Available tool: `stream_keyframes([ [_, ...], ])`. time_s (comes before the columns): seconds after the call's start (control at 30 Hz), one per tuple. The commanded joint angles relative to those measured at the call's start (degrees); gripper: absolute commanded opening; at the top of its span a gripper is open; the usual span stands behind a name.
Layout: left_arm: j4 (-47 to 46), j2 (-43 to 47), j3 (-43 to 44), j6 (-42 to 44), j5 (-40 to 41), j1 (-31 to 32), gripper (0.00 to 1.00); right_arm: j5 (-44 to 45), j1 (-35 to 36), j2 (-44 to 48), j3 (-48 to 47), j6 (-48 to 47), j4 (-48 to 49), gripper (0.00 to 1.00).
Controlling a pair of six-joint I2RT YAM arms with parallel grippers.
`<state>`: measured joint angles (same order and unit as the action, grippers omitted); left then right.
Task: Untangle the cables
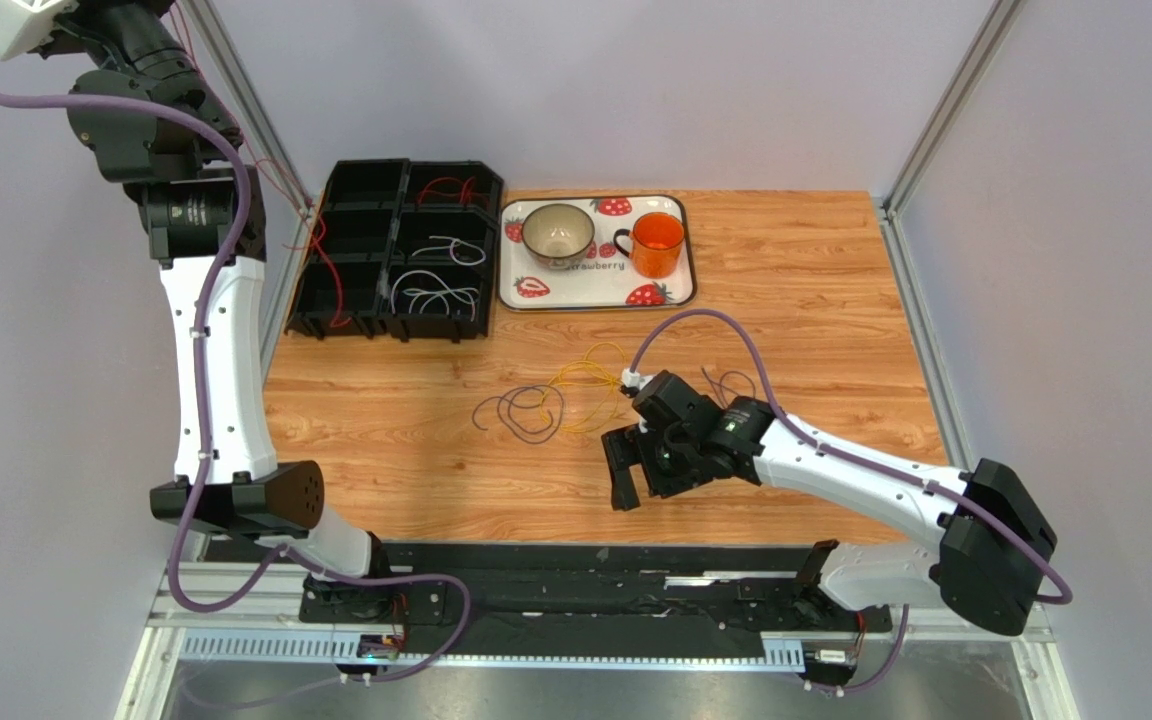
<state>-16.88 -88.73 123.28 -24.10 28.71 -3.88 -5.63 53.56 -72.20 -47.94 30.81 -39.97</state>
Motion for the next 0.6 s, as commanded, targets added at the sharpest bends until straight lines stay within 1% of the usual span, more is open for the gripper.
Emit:
stream_keyframes([
  [0.0,-1.92,0.40,-1.46,2.11,0.63,-0.51,0.00,-0.26,0.23,-0.57,-1.98,-0.48,1.91,0.91],
  [0.2,-4.38,1.28,-7.18,2.47,-0.50,-2.27,0.00,-0.35,0.23,-1.62,-1.63,-0.66,2.08,0.91],
  [0.37,-5.26,-0.91,-6.22,5.28,-0.76,-3.06,0.00,-0.52,0.23,-3.29,-2.41,-1.10,2.35,0.91],
  [0.57,-4.30,-2.94,-6.04,1.95,-2.69,-4.82,0.00,-1.14,0.23,-6.36,-3.47,-1.63,2.96,0.91],
])
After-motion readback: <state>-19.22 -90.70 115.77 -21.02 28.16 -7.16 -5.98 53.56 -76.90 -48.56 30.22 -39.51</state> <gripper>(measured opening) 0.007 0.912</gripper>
